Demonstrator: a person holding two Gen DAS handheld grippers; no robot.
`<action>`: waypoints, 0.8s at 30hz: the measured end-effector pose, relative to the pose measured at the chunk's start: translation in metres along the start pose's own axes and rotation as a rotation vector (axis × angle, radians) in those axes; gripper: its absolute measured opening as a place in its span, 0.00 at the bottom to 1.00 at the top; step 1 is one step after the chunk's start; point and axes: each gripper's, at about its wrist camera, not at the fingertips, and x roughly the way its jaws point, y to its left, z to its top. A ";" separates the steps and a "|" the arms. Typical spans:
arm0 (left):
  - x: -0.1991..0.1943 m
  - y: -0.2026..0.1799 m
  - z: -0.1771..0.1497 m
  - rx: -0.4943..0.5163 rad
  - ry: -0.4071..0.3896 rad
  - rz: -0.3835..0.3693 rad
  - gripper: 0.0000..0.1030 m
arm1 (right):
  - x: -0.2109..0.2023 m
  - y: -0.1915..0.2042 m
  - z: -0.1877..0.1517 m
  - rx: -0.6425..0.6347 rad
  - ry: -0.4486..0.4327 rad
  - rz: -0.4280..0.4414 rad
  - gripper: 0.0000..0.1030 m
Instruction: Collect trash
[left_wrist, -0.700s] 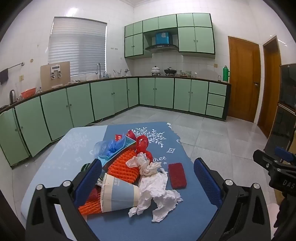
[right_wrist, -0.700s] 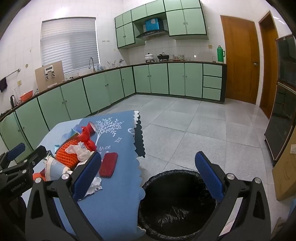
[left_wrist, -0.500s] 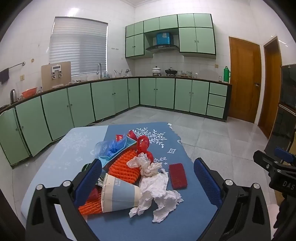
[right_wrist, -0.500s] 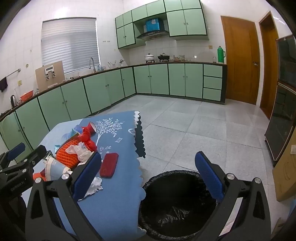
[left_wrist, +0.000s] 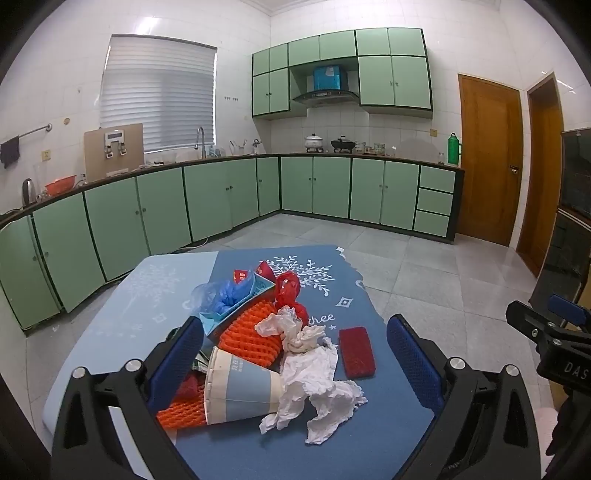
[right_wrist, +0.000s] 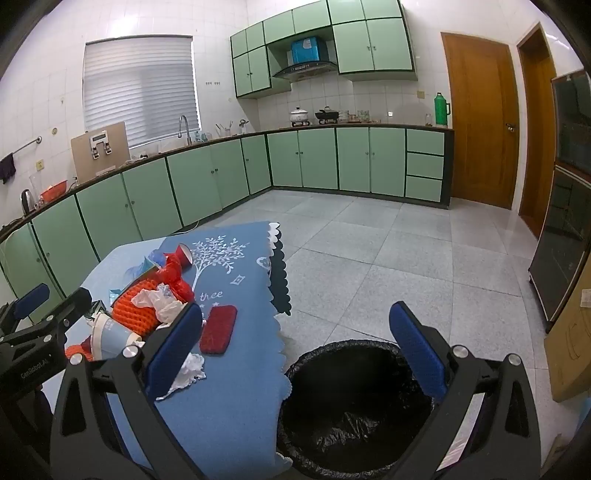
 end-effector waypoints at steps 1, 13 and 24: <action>0.000 0.000 0.000 0.000 0.000 0.001 0.94 | 0.000 0.000 0.000 -0.002 -0.001 0.000 0.95; 0.000 0.000 0.001 0.000 -0.002 0.002 0.94 | 0.000 0.002 0.000 -0.001 -0.002 0.001 0.95; 0.000 0.001 0.002 0.000 -0.003 0.002 0.94 | 0.001 0.002 0.000 0.000 -0.002 0.002 0.95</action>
